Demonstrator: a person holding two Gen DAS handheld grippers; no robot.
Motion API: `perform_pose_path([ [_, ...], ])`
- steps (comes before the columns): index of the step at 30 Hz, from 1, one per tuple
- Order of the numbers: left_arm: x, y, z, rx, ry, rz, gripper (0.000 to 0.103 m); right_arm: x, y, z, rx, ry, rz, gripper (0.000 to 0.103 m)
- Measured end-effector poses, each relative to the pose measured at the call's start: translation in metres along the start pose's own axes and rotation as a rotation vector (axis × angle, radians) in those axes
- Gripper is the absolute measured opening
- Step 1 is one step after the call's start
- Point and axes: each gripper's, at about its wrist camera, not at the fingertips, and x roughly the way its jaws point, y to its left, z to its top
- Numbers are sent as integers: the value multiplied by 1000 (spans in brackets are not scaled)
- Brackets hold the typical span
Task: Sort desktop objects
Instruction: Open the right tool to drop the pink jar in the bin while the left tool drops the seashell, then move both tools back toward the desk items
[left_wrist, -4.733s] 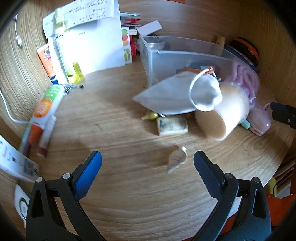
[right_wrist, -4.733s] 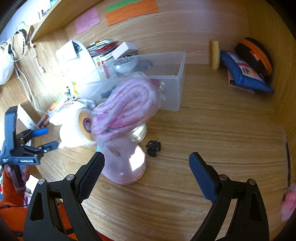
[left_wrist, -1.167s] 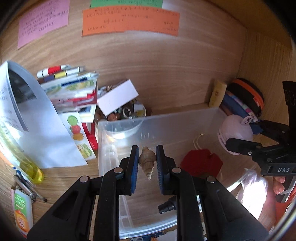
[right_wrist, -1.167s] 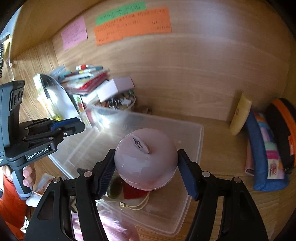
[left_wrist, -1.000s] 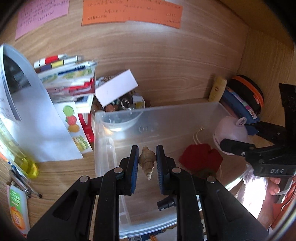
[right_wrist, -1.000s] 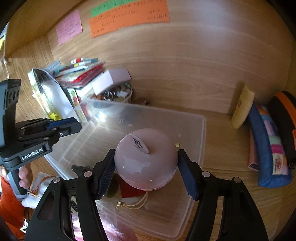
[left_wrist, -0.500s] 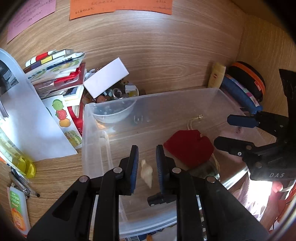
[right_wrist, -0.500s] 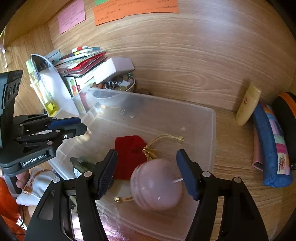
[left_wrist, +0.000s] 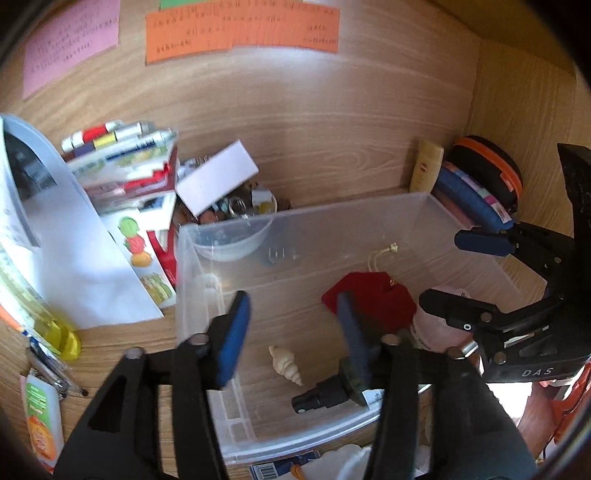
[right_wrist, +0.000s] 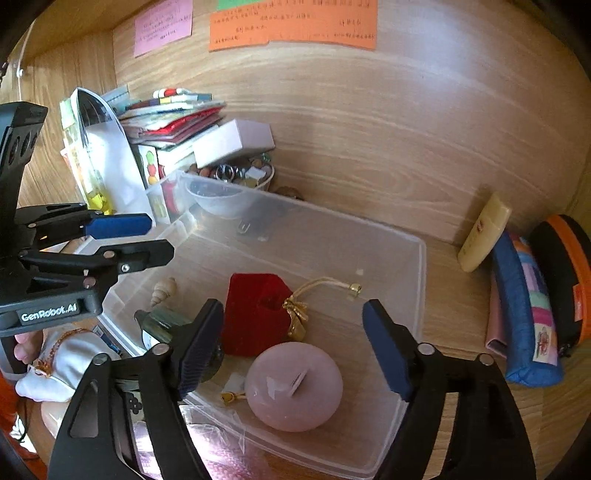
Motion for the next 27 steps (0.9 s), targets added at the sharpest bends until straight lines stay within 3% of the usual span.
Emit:
perform_pose_path([
  [5, -12, -3, 1, 15, -51, 20, 73, -9, -1, 3, 11, -21, 10, 81],
  [11, -24, 3, 4, 2, -69, 36, 75, -27, -6, 9, 41, -66, 27, 83],
  [18, -66, 12, 0, -26, -156, 92, 93, -68, -7, 8, 64, -130, 21, 87],
  [22, -90, 24, -8, -50, -185, 121, 94, -94, -3, -3, 58, -178, -3, 95],
  [27, -107, 34, -26, -76, -168, 141, 95, -114, 6, -20, 31, -205, -25, 96],
])
